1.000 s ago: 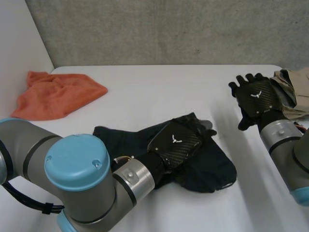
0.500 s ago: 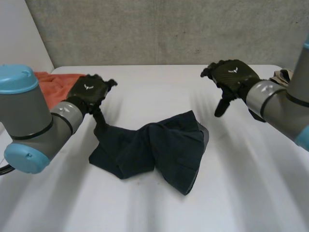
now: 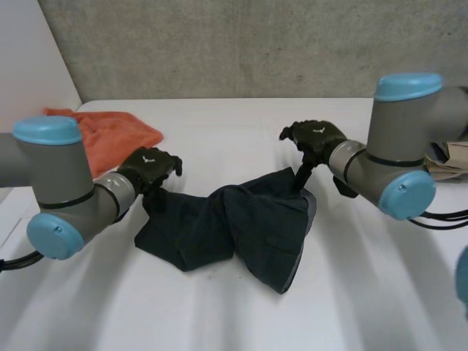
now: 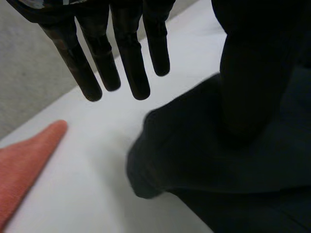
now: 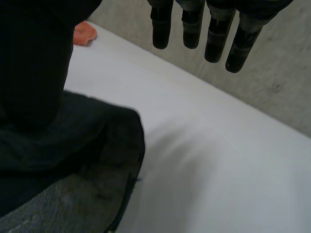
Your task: Fold the laundry.
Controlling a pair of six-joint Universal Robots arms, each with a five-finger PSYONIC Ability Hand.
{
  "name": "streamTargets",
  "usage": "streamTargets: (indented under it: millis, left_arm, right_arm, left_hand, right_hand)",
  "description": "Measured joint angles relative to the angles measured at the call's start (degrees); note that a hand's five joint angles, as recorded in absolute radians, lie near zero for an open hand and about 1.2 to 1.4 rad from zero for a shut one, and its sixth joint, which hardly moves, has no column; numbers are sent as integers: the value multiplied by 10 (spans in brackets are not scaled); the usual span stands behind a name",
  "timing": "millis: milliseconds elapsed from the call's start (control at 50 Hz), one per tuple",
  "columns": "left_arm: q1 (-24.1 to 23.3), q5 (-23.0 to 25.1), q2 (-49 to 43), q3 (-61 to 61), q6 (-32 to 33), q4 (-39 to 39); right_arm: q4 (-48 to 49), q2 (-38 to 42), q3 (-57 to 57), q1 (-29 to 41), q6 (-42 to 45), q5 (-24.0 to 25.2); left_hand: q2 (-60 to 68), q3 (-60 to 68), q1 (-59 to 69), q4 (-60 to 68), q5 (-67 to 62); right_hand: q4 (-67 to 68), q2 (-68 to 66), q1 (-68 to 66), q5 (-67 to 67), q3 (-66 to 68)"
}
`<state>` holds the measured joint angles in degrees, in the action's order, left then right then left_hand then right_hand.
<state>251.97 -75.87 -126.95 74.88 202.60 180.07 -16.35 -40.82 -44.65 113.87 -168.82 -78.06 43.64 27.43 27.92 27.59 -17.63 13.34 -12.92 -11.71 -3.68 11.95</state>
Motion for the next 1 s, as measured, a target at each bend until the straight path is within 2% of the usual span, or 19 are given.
streamTargets:
  millis: [120,180,200,220,240,260,280,300,320,340,380,400,440,520,620,660,780,860,1000]
  left_arm:
    - [-5,-5,-36,-30,25,-38]
    - [-7,-12,-51,-43,49,-52]
    - [-8,-16,-56,-47,59,-55]
    - [-9,-23,-62,-53,73,-59]
    - [-9,-23,-62,-53,73,-59]
    - [-10,-32,-67,-58,84,-60]
    - [-12,-41,-70,-64,94,-59]
    - [-12,-41,-70,-64,94,-59]
    - [-14,-49,-72,-69,98,-55]
    - [-16,-54,-71,-75,101,-46]
    - [-19,-59,-71,-80,102,-35]
    - [-24,-65,-69,-89,102,-14]
    - [-28,-69,-67,-96,102,6]
    - [-46,-92,-49,-135,99,97]
    - [-64,-129,-17,-179,93,197]
    - [-74,-149,5,-196,85,253]
    - [-91,-175,62,-204,59,348]
    - [-97,-183,102,-186,40,374]
    - [-101,-186,146,-105,19,377]
  right_arm:
    - [-12,51,31,4,-10,3]
    - [-16,69,39,5,-11,5]
    - [-18,75,42,5,-11,6]
    - [-19,83,47,5,-11,7]
    - [-19,83,47,5,-11,7]
    - [-20,89,51,5,-10,9]
    - [-20,94,56,5,-10,11]
    - [-20,94,56,5,-10,11]
    - [-20,96,59,5,-10,12]
    - [-19,99,64,5,-10,14]
    - [-18,102,71,5,-10,14]
    - [-16,104,83,5,-10,14]
    - [-12,106,93,5,-10,12]
    - [38,96,144,5,-10,-16]
    - [165,37,152,5,-10,-53]
    - [246,-10,131,5,-10,-63]
    - [393,-116,73,4,-8,-63]
    - [421,-164,45,4,-8,-50]
    - [413,-207,-35,1,-5,-31]
  left_hand:
    - [0,43,41,43,-42]
    - [0,83,86,83,-81]
    - [5,128,136,127,-125]
    - [38,181,188,180,-176]
    - [38,181,188,180,-176]
    - [63,210,216,210,-204]
    - [173,325,326,328,-319]
    - [173,325,326,328,-319]
    - [201,355,351,360,-349]
    - [224,379,361,386,-369]
    - [237,390,361,399,-377]
    - [244,398,361,406,-381]
    - [246,401,361,408,-381]
    - [247,401,362,408,-381]
    - [247,402,362,408,-381]
    - [248,403,362,410,-381]
    - [248,403,362,410,-381]
    - [248,403,362,410,-381]
    - [249,405,362,410,-381]
  right_hand:
    - [1,-2,-1,0,6]
    - [44,-47,-38,-45,63]
    - [44,-47,-38,-45,63]
    - [96,-100,-83,-87,112]
    - [96,-100,-83,-87,112]
    - [203,-216,-178,-186,218]
    - [317,-326,-270,-291,332]
    - [317,-326,-270,-291,332]
    - [317,-326,-270,-291,332]
    - [454,-458,-366,-433,468]
    - [475,-485,-380,-453,494]
    - [536,-538,-421,-515,548]
    - [543,-540,-430,-523,556]
    - [546,-540,-438,-524,559]
    - [547,-540,-439,-524,559]
    - [547,-540,-439,-524,559]
    - [547,-540,-439,-524,559]
    - [547,-540,-439,-527,559]
    - [547,-540,-439,-530,559]
